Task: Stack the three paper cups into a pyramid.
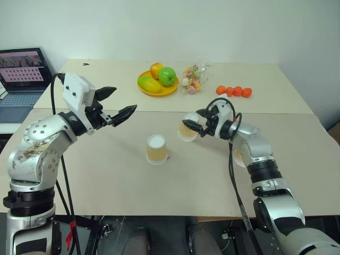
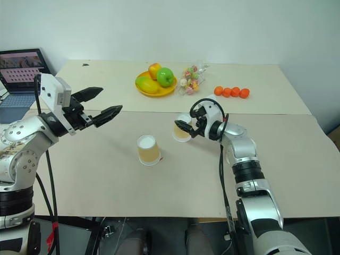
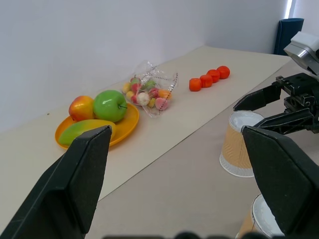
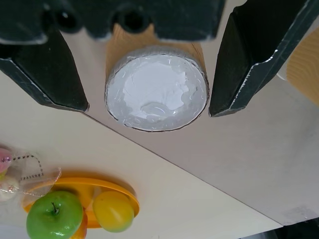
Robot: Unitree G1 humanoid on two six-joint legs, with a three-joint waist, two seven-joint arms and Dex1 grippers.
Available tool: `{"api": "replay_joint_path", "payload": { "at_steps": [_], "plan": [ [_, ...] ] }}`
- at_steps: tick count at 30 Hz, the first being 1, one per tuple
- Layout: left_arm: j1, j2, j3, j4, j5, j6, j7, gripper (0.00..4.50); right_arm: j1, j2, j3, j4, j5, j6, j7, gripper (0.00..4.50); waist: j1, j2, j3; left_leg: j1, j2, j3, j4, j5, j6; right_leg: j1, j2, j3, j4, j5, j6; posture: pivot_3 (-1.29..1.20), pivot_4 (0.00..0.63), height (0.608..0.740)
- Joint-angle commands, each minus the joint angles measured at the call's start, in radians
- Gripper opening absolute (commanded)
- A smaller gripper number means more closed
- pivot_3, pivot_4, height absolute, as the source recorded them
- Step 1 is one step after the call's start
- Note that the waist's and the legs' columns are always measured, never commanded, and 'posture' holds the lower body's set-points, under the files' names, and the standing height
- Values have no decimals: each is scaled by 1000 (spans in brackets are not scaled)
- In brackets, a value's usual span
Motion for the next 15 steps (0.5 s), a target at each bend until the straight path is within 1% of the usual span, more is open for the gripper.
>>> {"api": "replay_joint_path", "payload": {
  "at_steps": [1,10,11,12,13,14,15],
  "plan": [
    [-25,11,4,-12,2,-18,0,4431,-16,4,-18,1,-2,-34,4,4500,0,0,0,0,0,0,0,0,0,0,0,0,0,0,0,0,150,734],
    [-27,9,-2,-12,3,-19,2,4431,-12,15,-17,-6,-2,-27,9,4500,0,0,0,0,0,0,0,0,0,0,0,0,0,0,0,0,150,734],
    [-28,8,-3,-12,3,-19,2,4500,-12,16,-18,-5,-2,-27,9,3979,0,0,0,0,0,0,0,0,0,0,0,0,0,0,0,0,150,734],
    [-28,8,-5,-10,3,-20,2,4500,-12,16,-19,-5,-3,-27,8,3833,0,0,0,0,0,0,0,0,0,0,0,0,0,0,0,0,150,734],
    [-29,7,-6,-9,4,-21,2,4500,-13,17,-19,-4,-3,-27,8,3415,0,0,0,0,0,0,0,0,0,0,0,0,0,0,0,0,150,734],
    [-29,6,-7,-9,3,-21,2,4500,-13,17,-20,-5,-2,-26,8,3193,0,0,0,0,0,0,0,0,0,0,0,0,0,0,0,0,150,734],
    [-31,6,-8,-8,2,-21,1,4500,-11,15,-18,-10,-4,-24,9,2874,0,0,0,0,0,0,0,0,0,0,0,0,0,0,0,0,150,734]
  ]
}}
